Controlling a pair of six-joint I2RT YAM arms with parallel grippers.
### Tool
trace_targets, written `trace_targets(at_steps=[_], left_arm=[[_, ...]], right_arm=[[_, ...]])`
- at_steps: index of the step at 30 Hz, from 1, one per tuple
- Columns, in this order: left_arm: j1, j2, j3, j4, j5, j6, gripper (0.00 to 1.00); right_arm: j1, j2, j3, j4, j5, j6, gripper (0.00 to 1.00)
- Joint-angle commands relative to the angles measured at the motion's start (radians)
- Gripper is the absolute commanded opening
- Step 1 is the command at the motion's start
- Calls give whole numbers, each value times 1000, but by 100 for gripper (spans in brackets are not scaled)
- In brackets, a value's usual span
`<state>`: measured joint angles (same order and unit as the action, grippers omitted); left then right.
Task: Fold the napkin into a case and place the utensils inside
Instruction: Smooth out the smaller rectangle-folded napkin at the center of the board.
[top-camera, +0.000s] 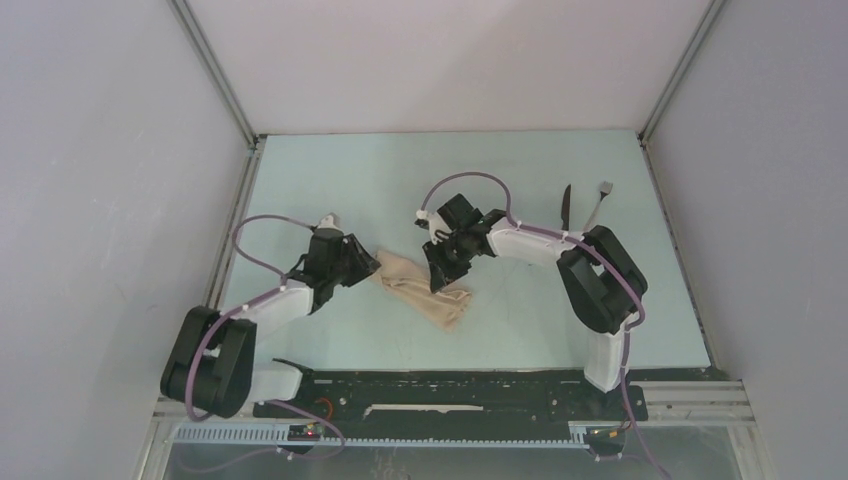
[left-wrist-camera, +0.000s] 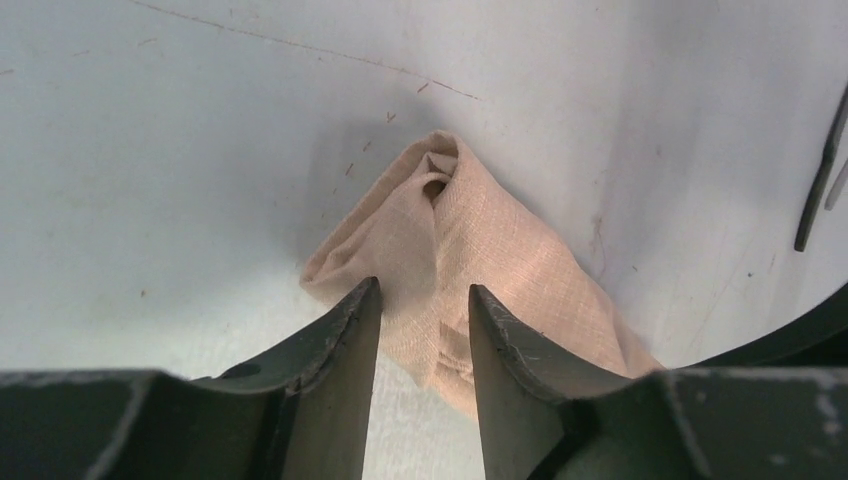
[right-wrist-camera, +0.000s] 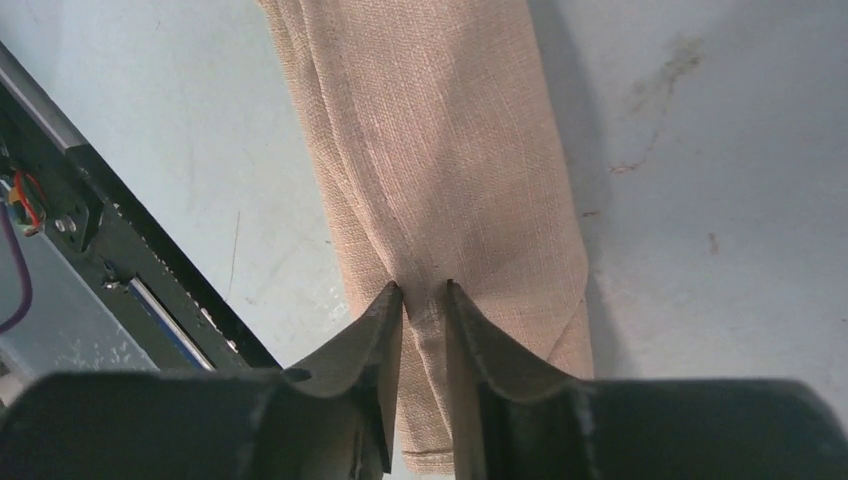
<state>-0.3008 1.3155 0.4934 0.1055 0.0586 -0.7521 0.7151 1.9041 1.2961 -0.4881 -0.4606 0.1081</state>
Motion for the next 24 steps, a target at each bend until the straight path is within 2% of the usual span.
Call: trace_targets(at_steps=[1,4,6,10,15,19,20,22,24], left_arm=[[-6,-129,-13,-127,-42,-21,46],[-6,-236,-37,-239,-102,-67,49],[-6,-292,-74,-259,-74,-101,49],[-33,-322,-198,-136,92,-204,44],[-105,-302,-229,-48,85,-240,41],[-143,-344,-237,-14,68,-280,51],[-149,-350,-234,-21,66,-308,56],[-155,-350,-219,-62,58,-372,62],[-159,-336,-195,-121,57,-443,64]], right_arm=[[41,9,-2,21,59,48,27],[67,4,-10,37,107,93,16],[99,-8,-12,35,160,105,11],[152,-19,-13,26,262,127,8],[178,-8,-19,43,231,175,5],[177,-17,-55,92,201,225,5],[176,-18,-64,107,192,235,3],[176,-21,-83,144,184,254,0],[178,-27,-107,177,181,266,0]])
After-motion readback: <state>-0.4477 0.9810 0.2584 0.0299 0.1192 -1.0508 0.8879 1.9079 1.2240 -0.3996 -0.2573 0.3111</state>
